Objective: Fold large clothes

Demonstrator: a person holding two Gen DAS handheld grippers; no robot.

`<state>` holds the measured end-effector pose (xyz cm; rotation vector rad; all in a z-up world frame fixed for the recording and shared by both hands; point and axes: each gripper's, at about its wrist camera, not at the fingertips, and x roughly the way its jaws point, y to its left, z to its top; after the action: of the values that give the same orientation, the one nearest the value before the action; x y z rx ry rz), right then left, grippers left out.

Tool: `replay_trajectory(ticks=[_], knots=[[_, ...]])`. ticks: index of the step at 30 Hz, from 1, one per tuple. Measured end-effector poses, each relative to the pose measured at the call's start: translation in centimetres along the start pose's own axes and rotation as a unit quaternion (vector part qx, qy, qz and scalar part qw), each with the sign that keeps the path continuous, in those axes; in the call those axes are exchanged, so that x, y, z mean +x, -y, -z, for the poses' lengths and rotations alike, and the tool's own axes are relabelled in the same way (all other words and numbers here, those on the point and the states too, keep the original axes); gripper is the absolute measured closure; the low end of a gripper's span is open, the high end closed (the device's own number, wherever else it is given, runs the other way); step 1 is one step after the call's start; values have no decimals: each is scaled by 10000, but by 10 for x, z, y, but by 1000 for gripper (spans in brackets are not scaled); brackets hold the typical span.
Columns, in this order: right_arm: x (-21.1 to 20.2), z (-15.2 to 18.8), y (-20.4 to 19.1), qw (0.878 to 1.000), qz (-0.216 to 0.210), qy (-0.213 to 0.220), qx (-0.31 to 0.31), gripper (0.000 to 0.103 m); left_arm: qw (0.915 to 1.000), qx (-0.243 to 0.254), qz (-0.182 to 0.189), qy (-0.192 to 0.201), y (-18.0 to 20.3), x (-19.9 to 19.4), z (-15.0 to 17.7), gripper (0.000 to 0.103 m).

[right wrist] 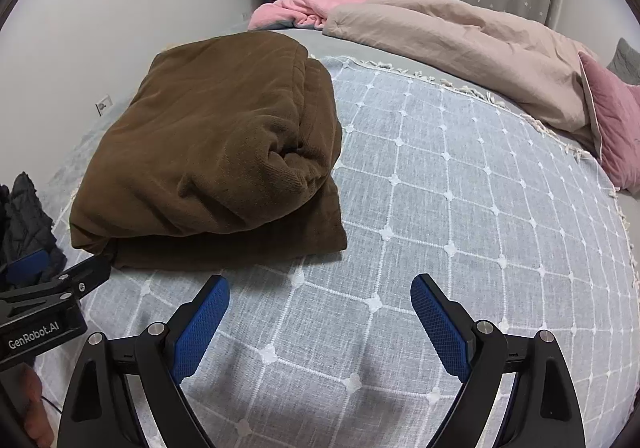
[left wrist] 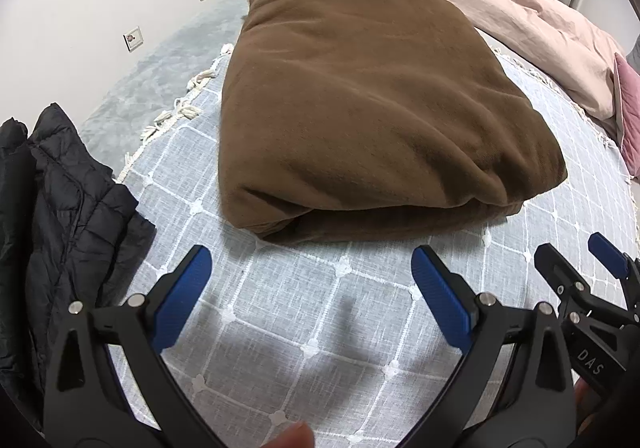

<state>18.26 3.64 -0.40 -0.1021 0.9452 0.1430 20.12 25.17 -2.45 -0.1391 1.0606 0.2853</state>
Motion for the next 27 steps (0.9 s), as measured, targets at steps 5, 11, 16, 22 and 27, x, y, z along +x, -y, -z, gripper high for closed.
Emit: replay_trajectory(ticks=[5,11,16,22,27], knots=[[0,0,-2,10000,-30,-8,-24,10,10000,-16,16,-23,0,1,1,3],[2,1,-3,10000,-54,-34,10,10,10000,-8,22,-57,0,2,1,3],[2,1,-4,9999,-90,-48,13,10,10000,-7,22,-55,0,2,1,3],[3,1,-4,9999,-93,-51,9,10,10000,-12,11,-97,0,3,3,3],[3,1,-5,9999,-102,-46,-5,10,9999,-7,11,-102,0,3,3,3]])
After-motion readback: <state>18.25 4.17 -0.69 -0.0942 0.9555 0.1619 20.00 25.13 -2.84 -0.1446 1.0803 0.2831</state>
